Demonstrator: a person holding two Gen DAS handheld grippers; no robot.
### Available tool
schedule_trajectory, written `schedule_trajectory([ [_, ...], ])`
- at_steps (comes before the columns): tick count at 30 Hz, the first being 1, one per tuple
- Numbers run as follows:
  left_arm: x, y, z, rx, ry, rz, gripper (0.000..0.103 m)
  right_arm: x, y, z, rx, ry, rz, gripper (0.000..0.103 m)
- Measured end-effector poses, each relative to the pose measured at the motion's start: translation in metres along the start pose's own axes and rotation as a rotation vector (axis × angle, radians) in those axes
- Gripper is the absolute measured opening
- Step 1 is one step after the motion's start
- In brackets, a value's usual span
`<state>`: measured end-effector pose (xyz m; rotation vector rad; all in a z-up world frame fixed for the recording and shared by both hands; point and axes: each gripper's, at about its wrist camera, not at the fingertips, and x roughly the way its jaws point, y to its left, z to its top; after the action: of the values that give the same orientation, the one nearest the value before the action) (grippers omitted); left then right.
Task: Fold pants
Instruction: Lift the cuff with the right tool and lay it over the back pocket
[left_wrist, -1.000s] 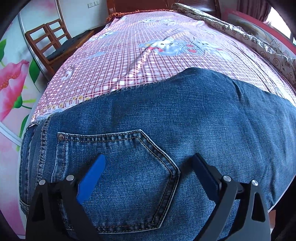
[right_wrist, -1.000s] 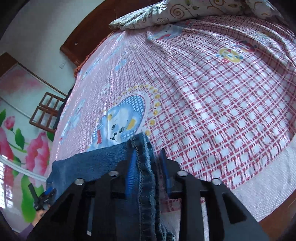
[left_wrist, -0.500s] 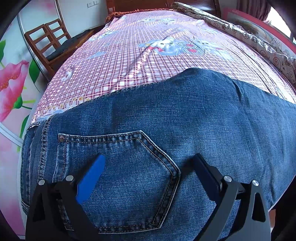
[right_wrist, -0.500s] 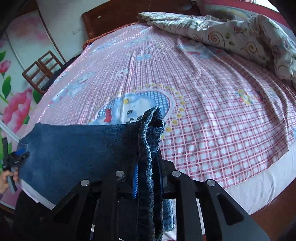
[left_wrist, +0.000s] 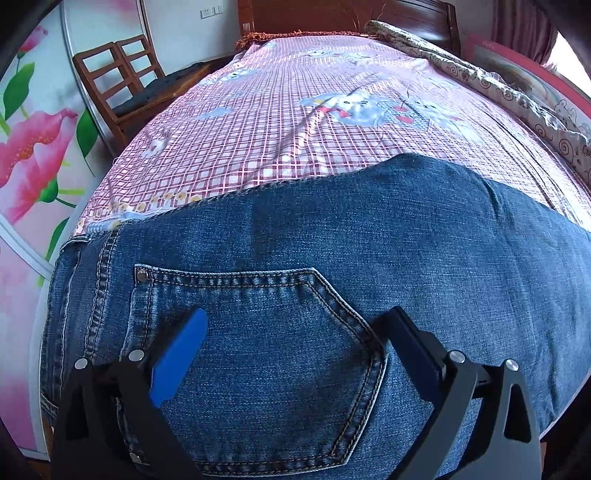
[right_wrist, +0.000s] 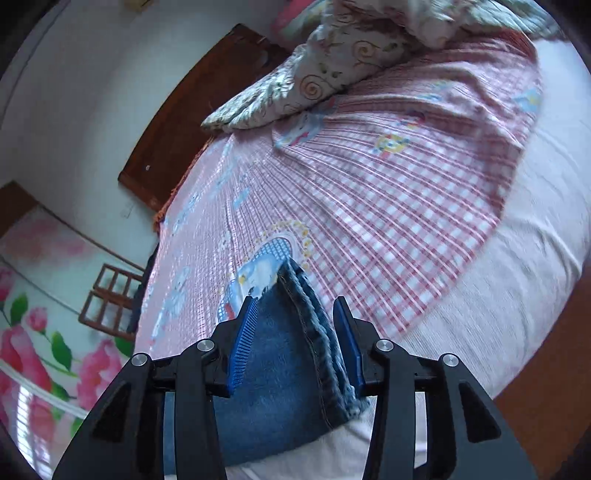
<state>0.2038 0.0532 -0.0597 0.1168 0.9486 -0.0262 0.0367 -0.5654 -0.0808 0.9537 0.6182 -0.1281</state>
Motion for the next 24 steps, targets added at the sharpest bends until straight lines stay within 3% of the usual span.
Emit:
schedule_trajectory([
  [4,-0.013,-0.001,-0.004,-0.043,-0.006,-0.005,0.097,-0.021,-0.031,-0.039,0.122,-0.026,-0.021,0.042],
  [8,-0.030,-0.006,-0.014,-0.028,-0.017,-0.030,0.097,-0.011,-0.032,-0.063,0.145,0.009,0.009,0.042],
  [15,-0.052,0.000,-0.032,-0.053,-0.015,-0.057,0.097,0.007,-0.012,-0.068,0.118,0.013,0.011,0.041],
  [16,-0.054,0.002,-0.034,-0.066,-0.011,-0.062,0.097,0.011,-0.007,-0.066,0.094,0.028,0.001,0.036],
  [17,-0.055,0.004,-0.037,-0.079,-0.009,-0.062,0.097,0.013,-0.004,-0.066,0.077,0.033,-0.015,0.019],
  [21,-0.060,0.014,-0.046,-0.134,-0.007,-0.074,0.097,0.009,-0.012,-0.069,0.171,0.009,0.040,0.015],
  [24,-0.065,0.025,-0.054,-0.185,-0.012,-0.080,0.097,-0.007,0.008,-0.069,0.140,-0.037,0.061,0.015],
])
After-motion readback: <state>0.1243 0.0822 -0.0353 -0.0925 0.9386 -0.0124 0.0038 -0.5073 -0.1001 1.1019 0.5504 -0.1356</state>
